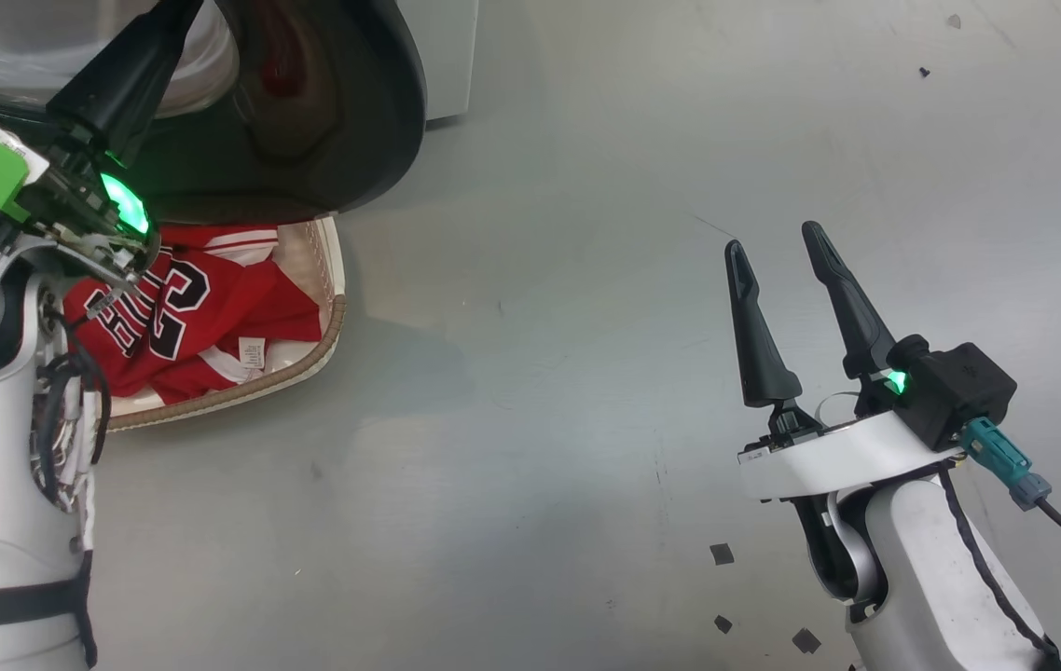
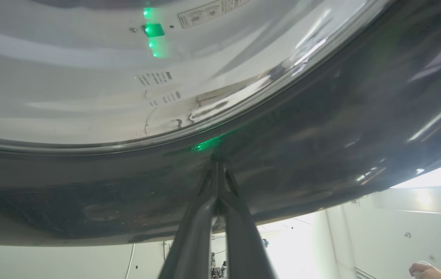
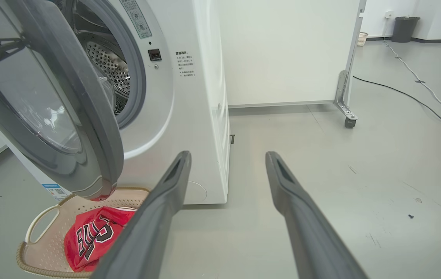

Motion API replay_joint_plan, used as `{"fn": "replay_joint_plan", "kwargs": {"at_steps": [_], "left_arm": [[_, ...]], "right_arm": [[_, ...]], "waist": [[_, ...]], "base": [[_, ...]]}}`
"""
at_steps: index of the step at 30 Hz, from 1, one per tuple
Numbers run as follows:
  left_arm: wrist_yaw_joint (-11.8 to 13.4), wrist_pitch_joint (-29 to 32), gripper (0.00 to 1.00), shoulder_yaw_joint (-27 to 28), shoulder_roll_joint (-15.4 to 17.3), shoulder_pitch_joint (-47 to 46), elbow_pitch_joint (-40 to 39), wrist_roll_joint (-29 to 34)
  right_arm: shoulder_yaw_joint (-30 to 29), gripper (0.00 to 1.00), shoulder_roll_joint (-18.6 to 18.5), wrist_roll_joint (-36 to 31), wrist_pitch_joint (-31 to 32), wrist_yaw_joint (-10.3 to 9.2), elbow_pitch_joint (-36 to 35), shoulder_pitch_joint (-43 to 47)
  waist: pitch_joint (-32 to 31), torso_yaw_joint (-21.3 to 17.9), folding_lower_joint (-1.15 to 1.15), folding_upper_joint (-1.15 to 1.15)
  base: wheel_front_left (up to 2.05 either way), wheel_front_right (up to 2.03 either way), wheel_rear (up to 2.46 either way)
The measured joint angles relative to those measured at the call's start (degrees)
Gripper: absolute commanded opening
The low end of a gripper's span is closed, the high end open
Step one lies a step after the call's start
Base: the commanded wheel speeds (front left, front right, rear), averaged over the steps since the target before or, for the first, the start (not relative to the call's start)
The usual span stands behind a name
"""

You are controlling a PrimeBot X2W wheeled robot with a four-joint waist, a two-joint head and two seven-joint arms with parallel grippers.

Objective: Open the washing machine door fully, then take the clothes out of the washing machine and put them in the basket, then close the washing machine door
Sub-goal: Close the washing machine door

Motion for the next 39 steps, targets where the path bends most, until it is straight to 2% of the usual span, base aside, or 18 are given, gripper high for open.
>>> {"fn": "replay_joint_plan", "kwargs": {"at_steps": [9, 16, 22, 31, 39], "left_arm": [[-1.5, -3.6, 0.0, 1.0, -0.9, -3.2, 6.0, 2.1], [-2.9, -4.0, 0.0, 1.1, -1.2, -3.5, 8.7, 2.1], [-4.0, -3.5, 0.0, 1.7, -1.8, -2.8, 9.5, 1.6], [-4.4, -3.5, 0.0, 4.4, -1.9, 4.6, 9.4, 0.7], [-4.4, -4.6, 0.0, 8.3, -3.3, 12.0, 3.1, -0.1]], "right_arm": [[0.8, 1.0, 0.1, 1.0, 0.0, -0.08, 0.0, -0.4], [-0.1, 1.0, 0.1, 1.0, 0.0, -1.08, 0.0, -0.4], [-1.5, 1.0, 0.1, 0.4, 0.0, -1.26, 0.2, -0.4], [-2.4, 1.0, 0.1, -1.6, 0.0, -0.93, 1.6, -0.1], [-3.4, 1.0, 0.1, -2.2, 0.0, -0.43, 2.6, 0.9]], "waist": [[0.0, -1.2, 0.0, 0.0], [-0.2, -1.1, 0.0, 0.0], [-0.9, 0.9, 0.0, 0.0], [-2.8, 4.5, 0.0, 0.0], [-5.5, 7.5, 0.0, 0.0]], "base": [[0.0, 0.0, 0.0], [0.0, 0.0, 0.0], [0.0, 0.0, 0.0], [0.0, 0.0, 0.0], [0.0, 0.0, 0.0]]}}
